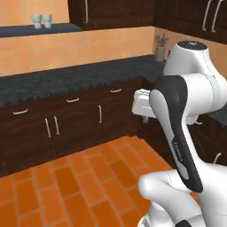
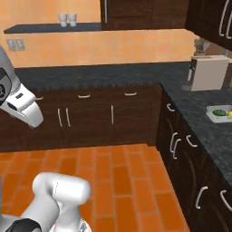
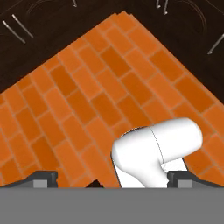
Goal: Take the meat container that has the fish and place it on the second highest rack of the freezer. Then take the vegetable container that has the broccoli and lemon and place it on the highest rack of the freezer.
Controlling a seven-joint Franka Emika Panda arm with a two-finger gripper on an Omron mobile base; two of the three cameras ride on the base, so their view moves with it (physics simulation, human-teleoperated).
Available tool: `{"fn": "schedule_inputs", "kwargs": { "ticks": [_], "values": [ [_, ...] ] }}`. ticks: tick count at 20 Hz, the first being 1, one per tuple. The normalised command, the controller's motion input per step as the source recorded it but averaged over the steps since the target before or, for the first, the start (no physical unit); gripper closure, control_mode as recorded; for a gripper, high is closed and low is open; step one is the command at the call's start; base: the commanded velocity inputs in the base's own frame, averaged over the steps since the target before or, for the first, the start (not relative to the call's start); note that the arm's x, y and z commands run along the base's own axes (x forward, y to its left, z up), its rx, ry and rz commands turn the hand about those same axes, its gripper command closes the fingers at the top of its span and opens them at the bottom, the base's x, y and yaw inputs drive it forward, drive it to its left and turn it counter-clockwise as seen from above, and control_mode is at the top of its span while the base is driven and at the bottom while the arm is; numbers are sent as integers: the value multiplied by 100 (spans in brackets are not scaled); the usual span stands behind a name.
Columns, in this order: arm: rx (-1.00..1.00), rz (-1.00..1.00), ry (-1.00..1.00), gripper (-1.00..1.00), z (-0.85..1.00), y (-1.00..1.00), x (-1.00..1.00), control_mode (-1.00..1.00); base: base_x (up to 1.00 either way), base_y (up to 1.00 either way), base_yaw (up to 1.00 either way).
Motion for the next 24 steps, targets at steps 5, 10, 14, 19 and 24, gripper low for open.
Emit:
{"fn": "schedule_inputs", "kwargs": {
  "ticks": [5, 10, 14, 19, 24],
  "values": [
    [0, 0, 0, -100, 0, 0, 0, 100, 99, 0, -40],
    [0, 0, 0, -100, 0, 0, 0, 100, 90, 0, -44],
    [0, 0, 0, -100, 0, 0, 0, 100, 85, 0, -47],
    [0, 0, 0, -100, 0, 0, 0, 100, 81, 0, -49],
    [0, 0, 0, -100, 0, 0, 0, 100, 60, 8, -57]
  ]
}}
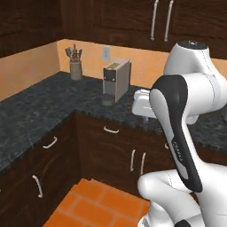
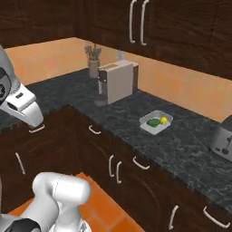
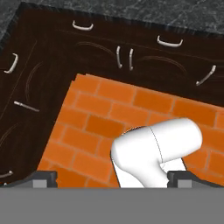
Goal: Take the meat container that has the fish and place it on the second highest rack of the freezer. Then take the vegetable container that has the broccoli and lemon and place it on the highest rack of the freezer.
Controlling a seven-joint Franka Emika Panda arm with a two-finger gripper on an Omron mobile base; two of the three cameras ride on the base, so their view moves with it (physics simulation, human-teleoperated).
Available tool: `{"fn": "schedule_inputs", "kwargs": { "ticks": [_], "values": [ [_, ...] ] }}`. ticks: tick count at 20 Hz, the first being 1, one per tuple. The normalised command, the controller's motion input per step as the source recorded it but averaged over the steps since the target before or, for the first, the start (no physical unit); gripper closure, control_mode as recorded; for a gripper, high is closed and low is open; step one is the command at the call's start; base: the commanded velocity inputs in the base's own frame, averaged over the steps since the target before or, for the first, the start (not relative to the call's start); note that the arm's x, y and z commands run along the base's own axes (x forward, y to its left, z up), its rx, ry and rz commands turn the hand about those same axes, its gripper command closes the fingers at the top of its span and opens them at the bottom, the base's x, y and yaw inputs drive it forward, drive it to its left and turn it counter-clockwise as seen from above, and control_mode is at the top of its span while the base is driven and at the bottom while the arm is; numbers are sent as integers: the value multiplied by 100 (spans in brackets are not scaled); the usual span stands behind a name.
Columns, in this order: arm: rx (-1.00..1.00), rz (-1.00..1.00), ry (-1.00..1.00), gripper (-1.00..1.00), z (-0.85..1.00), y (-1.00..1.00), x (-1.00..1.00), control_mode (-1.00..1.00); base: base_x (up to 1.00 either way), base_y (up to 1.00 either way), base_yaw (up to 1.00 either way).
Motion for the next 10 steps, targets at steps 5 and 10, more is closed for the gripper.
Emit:
{"fn": "schedule_inputs", "kwargs": {
  "ticks": [5, 10],
  "values": [
    [0, 0, 0, -100, 0, 0, 0, 100, 34, 7, -66],
    [0, 0, 0, -100, 0, 0, 0, 100, 27, 9, -69]
  ]
}}
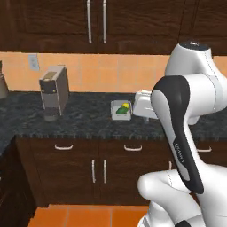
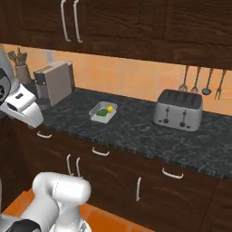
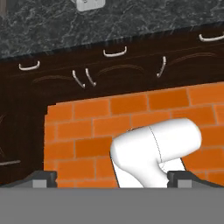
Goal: Take the meat container that has the fish and place it on the second highest rack of the freezer. Then take the vegetable container that has the broccoli and lemon and place it on the highest rack of the freezer.
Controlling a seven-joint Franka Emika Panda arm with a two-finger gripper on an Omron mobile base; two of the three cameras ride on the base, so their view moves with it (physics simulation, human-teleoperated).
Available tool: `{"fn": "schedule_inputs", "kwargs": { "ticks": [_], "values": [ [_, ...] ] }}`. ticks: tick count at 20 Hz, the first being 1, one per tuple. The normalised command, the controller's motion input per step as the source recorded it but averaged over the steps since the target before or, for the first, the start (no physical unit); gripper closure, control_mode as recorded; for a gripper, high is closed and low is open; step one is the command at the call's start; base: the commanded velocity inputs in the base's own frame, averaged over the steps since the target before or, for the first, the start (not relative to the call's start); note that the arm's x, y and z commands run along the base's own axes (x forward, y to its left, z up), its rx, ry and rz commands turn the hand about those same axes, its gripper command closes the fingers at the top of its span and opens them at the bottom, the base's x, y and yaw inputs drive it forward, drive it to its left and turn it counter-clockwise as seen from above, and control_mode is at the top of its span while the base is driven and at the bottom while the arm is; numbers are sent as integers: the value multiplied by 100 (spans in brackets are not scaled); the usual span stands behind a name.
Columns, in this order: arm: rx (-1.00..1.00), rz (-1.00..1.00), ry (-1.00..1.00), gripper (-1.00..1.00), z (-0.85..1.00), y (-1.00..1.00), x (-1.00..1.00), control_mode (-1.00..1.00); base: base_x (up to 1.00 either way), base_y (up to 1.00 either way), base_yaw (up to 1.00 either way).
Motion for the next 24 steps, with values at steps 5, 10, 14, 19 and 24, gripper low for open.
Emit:
{"fn": "schedule_inputs", "kwargs": {
  "ticks": [5, 10, 14, 19, 24],
  "values": [
    [0, 0, 0, -100, 0, 0, 0, 100, 60, 18, -56],
    [0, 0, 0, -100, 0, 0, 0, 100, 99, 37, -39],
    [0, -7, 6, -100, -11, 12, 11, -100, 61, 41, -25],
    [12, -21, 18, -100, -90, 14, 5, -100, 0, 0, 0],
    [11, -14, 10, -100, -100, 22, 57, -100, 0, 0, 0]
  ]
}}
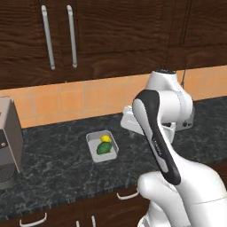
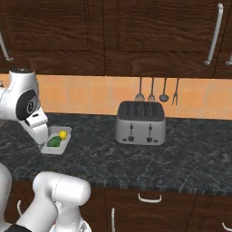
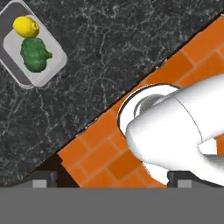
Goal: Take the meat container that has the fish and place it on the second highest rack of the freezer. Then take the vegetable container that has the broccoli and lemon and place it on the highest rack of the freezer.
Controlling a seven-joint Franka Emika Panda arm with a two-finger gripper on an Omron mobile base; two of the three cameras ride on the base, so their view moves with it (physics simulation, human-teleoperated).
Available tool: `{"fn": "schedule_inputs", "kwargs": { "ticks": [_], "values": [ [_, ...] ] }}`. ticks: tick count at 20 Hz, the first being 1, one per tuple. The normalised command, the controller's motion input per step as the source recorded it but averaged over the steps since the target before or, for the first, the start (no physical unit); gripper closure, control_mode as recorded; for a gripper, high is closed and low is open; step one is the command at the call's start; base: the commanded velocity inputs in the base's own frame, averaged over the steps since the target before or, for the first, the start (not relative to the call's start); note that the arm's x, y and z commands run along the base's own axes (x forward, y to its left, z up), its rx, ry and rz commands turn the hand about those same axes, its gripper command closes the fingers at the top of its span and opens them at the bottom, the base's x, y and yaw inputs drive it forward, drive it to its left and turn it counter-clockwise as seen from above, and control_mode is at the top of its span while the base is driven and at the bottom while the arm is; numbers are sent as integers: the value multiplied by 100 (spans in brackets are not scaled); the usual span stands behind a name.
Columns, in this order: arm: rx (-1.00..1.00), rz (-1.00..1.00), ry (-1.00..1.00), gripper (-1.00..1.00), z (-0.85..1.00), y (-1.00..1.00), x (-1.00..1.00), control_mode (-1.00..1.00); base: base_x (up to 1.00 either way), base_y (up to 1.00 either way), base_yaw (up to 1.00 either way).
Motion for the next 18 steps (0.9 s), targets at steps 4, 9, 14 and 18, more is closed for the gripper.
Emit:
{"fn": "schedule_inputs", "kwargs": {
  "ticks": [4, 9, 14, 18],
  "values": [
    [0, -14, 0, -100, -95, 41, 82, -100, 0, 0, 0],
    [-6, -17, 0, -100, -76, 54, 74, -100, 0, 0, 0],
    [-5, -14, 1, -100, -59, 30, 65, -100, 0, 0, 0],
    [-2, -11, 3, -100, -52, 12, 62, -100, 0, 0, 0]
  ]
}}
